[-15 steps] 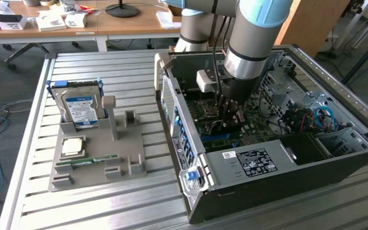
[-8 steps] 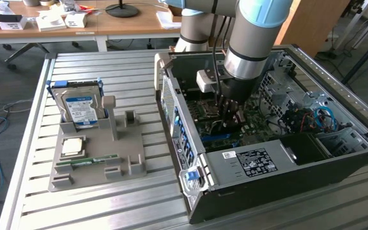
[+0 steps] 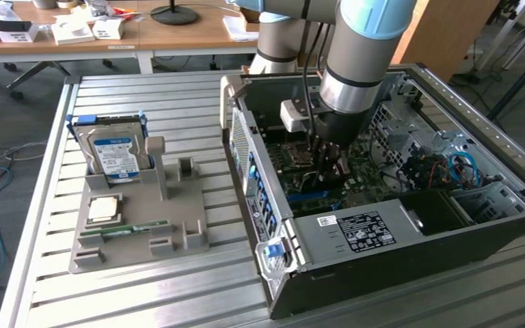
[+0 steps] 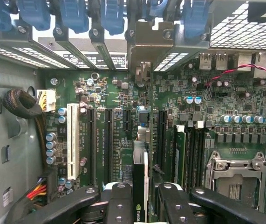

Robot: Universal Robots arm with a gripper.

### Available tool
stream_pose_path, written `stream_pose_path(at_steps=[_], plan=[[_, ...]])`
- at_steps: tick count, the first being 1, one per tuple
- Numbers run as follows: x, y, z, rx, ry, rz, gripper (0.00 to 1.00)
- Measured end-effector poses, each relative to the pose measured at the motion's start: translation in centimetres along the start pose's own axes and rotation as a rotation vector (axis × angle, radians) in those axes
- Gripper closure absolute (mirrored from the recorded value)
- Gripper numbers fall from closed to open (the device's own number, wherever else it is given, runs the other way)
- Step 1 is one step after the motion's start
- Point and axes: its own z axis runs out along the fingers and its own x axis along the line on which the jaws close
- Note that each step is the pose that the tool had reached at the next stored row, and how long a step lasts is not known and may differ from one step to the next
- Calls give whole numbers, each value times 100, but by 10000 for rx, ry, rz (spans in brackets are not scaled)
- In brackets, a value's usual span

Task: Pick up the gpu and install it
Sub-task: 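Insert the gpu into the slot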

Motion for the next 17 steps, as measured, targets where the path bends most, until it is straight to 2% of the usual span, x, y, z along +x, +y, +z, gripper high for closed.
stream_pose_path(at_steps=[17], plan=[[4,1,6,8,2,170,74]])
